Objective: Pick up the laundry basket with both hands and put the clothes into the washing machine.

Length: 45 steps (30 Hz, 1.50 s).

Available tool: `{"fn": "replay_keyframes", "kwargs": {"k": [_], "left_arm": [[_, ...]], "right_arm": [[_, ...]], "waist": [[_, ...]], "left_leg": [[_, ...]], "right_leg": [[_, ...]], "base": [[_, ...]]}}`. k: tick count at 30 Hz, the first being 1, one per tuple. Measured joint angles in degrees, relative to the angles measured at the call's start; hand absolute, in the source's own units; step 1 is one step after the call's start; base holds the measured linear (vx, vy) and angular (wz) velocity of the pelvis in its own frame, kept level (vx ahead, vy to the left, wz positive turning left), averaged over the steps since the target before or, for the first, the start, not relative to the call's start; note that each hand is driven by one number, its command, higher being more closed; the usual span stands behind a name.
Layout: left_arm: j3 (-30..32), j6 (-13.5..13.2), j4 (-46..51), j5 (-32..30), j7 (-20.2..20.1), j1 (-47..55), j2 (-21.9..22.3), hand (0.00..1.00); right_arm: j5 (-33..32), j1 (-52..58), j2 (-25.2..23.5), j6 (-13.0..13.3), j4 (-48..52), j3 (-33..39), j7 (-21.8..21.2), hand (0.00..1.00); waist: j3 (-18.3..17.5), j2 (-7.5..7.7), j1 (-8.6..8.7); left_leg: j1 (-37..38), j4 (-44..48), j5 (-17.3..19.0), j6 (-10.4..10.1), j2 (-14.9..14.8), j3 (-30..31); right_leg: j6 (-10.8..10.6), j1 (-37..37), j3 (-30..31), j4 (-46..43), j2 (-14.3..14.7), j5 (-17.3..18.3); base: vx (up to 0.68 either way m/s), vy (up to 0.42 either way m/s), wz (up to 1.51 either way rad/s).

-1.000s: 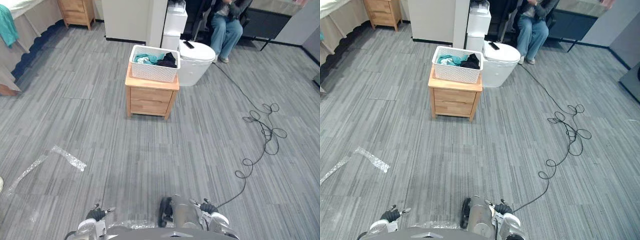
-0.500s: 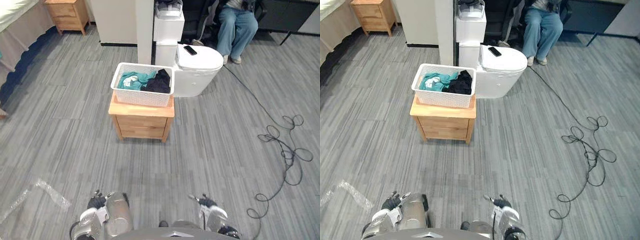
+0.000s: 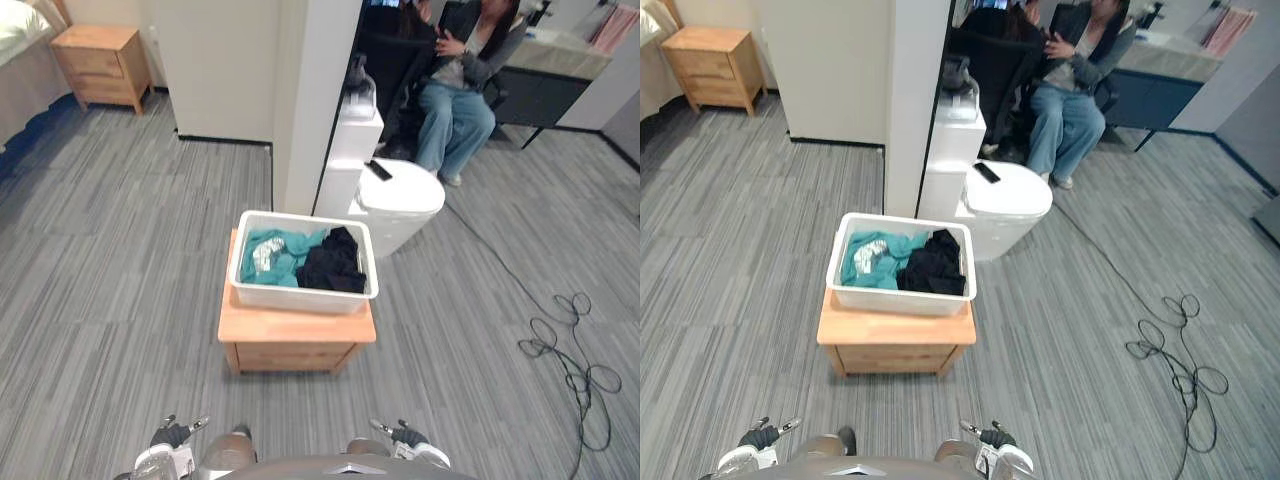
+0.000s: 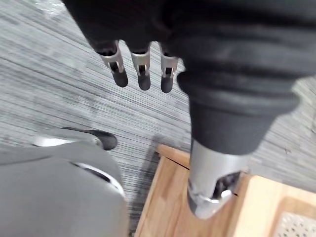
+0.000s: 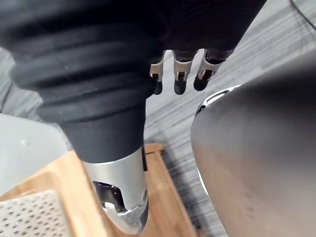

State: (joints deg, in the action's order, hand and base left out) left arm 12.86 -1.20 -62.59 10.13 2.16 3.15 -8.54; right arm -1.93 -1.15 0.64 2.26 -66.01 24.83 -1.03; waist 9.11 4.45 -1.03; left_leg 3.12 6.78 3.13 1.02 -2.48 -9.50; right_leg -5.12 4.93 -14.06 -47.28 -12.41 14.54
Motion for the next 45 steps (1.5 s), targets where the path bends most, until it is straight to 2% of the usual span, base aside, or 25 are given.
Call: {"fn": "replay_keyframes", "kwargs": {"k": [2,3,5,6,7,9,10,12,13,14,16,17,18,19,20,21,22,24,26,30,33,39,42,43,45], "left_arm": [[0.0,0.0,0.1,-0.5,-0.1,-1.0,-0.1,0.00],[0.1,0.0,0.1,-1.2,0.0,-1.7,0.1,0.00],[0.5,0.0,0.2,-1.5,0.0,-1.9,0.3,0.00],[0.6,0.0,0.3,-1.5,0.0,-2.0,0.3,0.00],[0.8,0.0,0.4,-1.4,0.1,-2.3,0.9,0.00],[0.5,-0.3,1.6,0.0,0.0,-2.4,4.0,0.00],[0.5,-0.3,2.3,1.2,0.0,-2.3,4.9,0.00],[0.5,-0.7,4.7,3.8,0.0,-1.9,5.5,0.00],[0.5,-1.0,6.3,4.8,0.0,-1.3,5.5,0.00],[0.6,-1.3,9.3,6.2,0.1,-0.4,5.7,0.00],[0.7,-1.8,12.9,8.1,0.3,2.3,6.4,0.00],[0.7,-1.8,13.2,8.4,0.5,2.8,6.4,0.00],[0.9,-1.8,14.2,8.5,1.7,3.4,6.4,0.00],[1.2,-1.8,15.6,8.6,2.6,3.4,6.4,0.00],[1.7,-1.8,16.8,8.6,2.9,3.4,6.6,0.00],[3.1,-1.9,18.7,8.8,3.3,3.6,7.4,0.00],[4.0,-2.2,20.6,8.8,3.9,4.2,7.4,0.00],[5.9,-2.5,25.2,8.9,4.8,4.9,6.4,0.00],[6.5,-2.4,29.9,8.9,4.8,5.1,5.8,0.00],[7.6,-2.5,39.7,8.8,4.5,6.3,3.7,0.00],[9.3,-2.6,44.0,8.8,3.7,6.6,2.8,0.00],[7.9,-2.4,42.6,8.8,3.2,3.1,1.6,0.00],[5.8,-1.6,36.5,8.7,2.7,-1.8,-2.0,0.00],[4.1,-1.1,30.9,7.9,2.4,-6.4,-5.1,0.00],[3.4,-0.8,27.2,7.7,2.5,-10.2,-6.5,0.00]], "right_arm": [[-0.6,-0.2,0.1,0.2,0.4,0.0,0.0,0.00],[-1.0,-0.4,0.1,0.2,0.6,0.0,0.0,0.00],[-1.2,-0.4,0.0,0.2,0.6,0.0,0.0,0.00],[-1.2,-0.2,-0.1,0.0,0.5,0.0,0.0,0.00],[-1.2,-0.8,0.5,0.0,0.6,0.0,0.1,0.00],[-1.1,-1.3,2.1,0.0,0.6,-0.8,0.2,0.00],[-1.1,-1.7,2.5,0.0,0.9,-1.8,0.2,0.00],[-1.2,-1.7,2.1,-0.2,2.1,-2.7,0.4,0.00],[-1.2,-1.8,2.1,-0.2,2.4,-3.5,0.4,0.00],[-1.3,-1.6,2.2,-0.2,3.8,-4.5,0.7,0.00],[-3.6,-1.6,2.3,0.2,8.2,-5.5,1.6,0.00],[-4.4,-1.9,2.4,0.3,9.4,-5.6,1.8,0.00],[-5.6,-2.7,2.3,0.6,11.6,-5.3,2.8,0.00],[-6.2,-3.2,2.0,0.7,14.4,-4.8,3.3,0.00],[-7.0,-3.3,1.9,0.7,16.2,-4.5,3.7,0.00],[-7.5,-3.2,1.9,0.9,19.0,-4.6,4.3,0.00],[-7.8,-3.0,1.4,1.2,22.5,-5.2,5.4,0.00],[-7.7,-1.0,-0.4,1.3,30.8,-5.3,5.5,0.00],[-7.4,1.0,-0.3,1.4,36.8,-4.5,5.7,0.00],[-6.2,2.1,-0.1,1.3,45.1,-3.9,7.2,0.00],[-2.7,2.7,0.1,1.3,47.6,-3.9,7.3,0.00],[-1.8,2.5,3.8,1.0,51.4,-7.5,5.6,0.00],[0.1,-0.3,6.5,0.5,51.0,-10.4,4.9,0.00],[0.1,-4.8,8.5,0.0,47.2,-12.7,4.9,0.00],[0.0,-8.6,9.7,-0.3,43.9,-14.3,4.8,0.00]], "waist": [[0.0,-0.04,1.28],[0.0,0.02,1.54],[-0.1,0.21,1.51],[-0.5,0.92,1.47],[-0.2,-0.12,1.28],[-0.6,-3.73,1.38],[-0.9,-4.57,1.38],[-0.7,-4.59,1.34],[-0.3,-4.00,1.07],[-0.1,-3.70,0.58],[0.5,-4.26,-0.99],[0.3,-4.50,-1.10],[0.3,-4.54,-1.04],[0.3,-4.58,-0.97],[0.2,-4.78,-0.73],[-0.2,-5.59,-0.64],[-0.6,-5.16,-0.93],[-2.0,-2.42,-0.08],[-2.7,-1.43,0.62],[-3.6,-1.20,1.00],[-3.9,-2.42,1.61],[-4.2,-2.94,1.98],[-4.2,-2.92,1.98],[-3.9,-2.76,2.09],[-2.5,-2.78,2.07]], "left_leg": [[2.2,-2.3,0.7,-0.8,-0.1,0.2],[3.1,-2.5,1.7,-1.7,-0.2,0.2],[3.3,-1.5,3.1,-2.7,-0.2,0.3],[3.3,-0.5,4.8,-3.9,0.1,1.0],[3.7,0.4,5.5,-4.9,-1.6,1.6],[3.3,0.2,6.2,-6.2,-5.0,2.5],[2.8,0.3,6.3,-6.6,-5.8,3.2],[1.1,5.6,6.8,-7.6,-6.9,4.3],[-1.2,11.5,7.4,-8.5,-7.4,4.9],[-5.2,22.3,7.6,-8.9,-8.5,5.4],[-12.0,38.1,7.0,-9.8,-9.7,8.2],[-13.2,39.6,7.3,-9.5,-9.8,8.2],[-13.8,37.3,8.4,-9.3,-10.2,7.7],[-13.5,29.3,8.9,-8.7,-10.3,7.7],[-12.4,23.5,8.4,-8.4,-10.3,7.7],[-10.7,14.8,6.1,-8.0,-10.2,7.8],[-9.1,10.1,4.2,-8.4,-9.6,6.1],[-7.3,5.5,3.7,-7.2,-5.8,3.5],[-6.3,3.0,3.1,-6.2,-3.4,3.0],[-4.1,-0.3,1.7,-4.3,-1.0,-0.8],[-3.9,-0.9,1.7,-4.3,-0.8,-2.9],[-3.3,-2.6,1.6,-4.4,-1.2,-4.5],[-4.2,-4.1,0.7,-4.5,-1.0,-4.6],[-5.2,-4.2,0.0,-4.3,-1.0,-4.6],[-5.4,-4.1,-0.4,-4.3,-1.0,-4.6]], "right_leg": [[-0.2,2.8,-2.4,15.3,2.0,-0.3],[1.0,3.3,-3.8,27.3,2.5,-4.3],[2.4,3.1,-3.5,34.0,2.9,-10.4],[2.9,2.7,-2.3,36.1,2.9,-17.9],[3.5,1.4,-3.5,36.4,4.3,-17.8],[3.9,-1.3,-6.4,41.0,7.8,-16.8],[4.3,-2.0,-7.4,42.2,8.7,-16.4],[4.3,-4.2,-9.2,43.2,9.7,-14.7],[4.5,-5.5,-10.0,43.3,9.7,-13.9],[5.1,-7.2,-10.5,43.2,9.9,-13.4],[5.6,-9.1,-10.0,42.7,10.5,-12.6],[5.6,-9.3,-9.6,42.7,10.5,-12.6],[5.2,-9.3,-8.7,42.7,10.2,-12.6],[4.5,-9.0,-7.8,42.7,9.8,-12.7],[4.0,-8.7,-7.4,42.7,9.6,-12.8],[3.2,-8.0,-6.6,42.6,9.6,-12.8],[2.1,-6.8,-4.3,41.7,8.5,-12.0],[0.3,-5.7,-2.1,42.2,5.1,-13.5],[-0.7,-5.7,-2.0,42.5,3.1,-13.9],[-2.0,-4.8,1.5,44.0,1.3,-15.1],[-2.4,-4.4,3.3,46.0,1.2,-16.2],[-2.1,-3.5,4.8,46.8,1.9,-16.5],[-1.9,-1.9,5.3,47.1,2.1,-17.2],[-1.8,-0.8,5.4,47.1,2.1,-17.8],[-1.6,-0.6,5.4,47.1,2.1,-18.1]], "base": [[0.31,-0.028,0.20],[0.34,-0.085,0.13],[0.29,-0.135,0.11],[0.33,-0.238,0.14],[0.31,-0.249,0.34],[0.28,-0.213,0.44],[0.27,-0.184,0.39],[0.20,-0.149,0.53],[0.18,-0.163,0.50],[0.16,-0.141,0.20],[0.11,-0.042,-0.21],[0.12,0.074,-0.40],[0.12,0.142,-0.38],[0.10,0.156,-0.34],[0.06,0.163,-0.32],[0.04,0.213,-0.45],[0.08,0.303,-0.63],[0.10,0.273,-0.44],[0.09,0.152,0.04],[0.10,0.117,-0.28],[0.08,0.037,-0.38],[0.04,-0.014,-0.16],[-0.06,-0.008,-0.07],[-0.08,-0.008,0.01],[-0.08,-0.007,0.02]]}}
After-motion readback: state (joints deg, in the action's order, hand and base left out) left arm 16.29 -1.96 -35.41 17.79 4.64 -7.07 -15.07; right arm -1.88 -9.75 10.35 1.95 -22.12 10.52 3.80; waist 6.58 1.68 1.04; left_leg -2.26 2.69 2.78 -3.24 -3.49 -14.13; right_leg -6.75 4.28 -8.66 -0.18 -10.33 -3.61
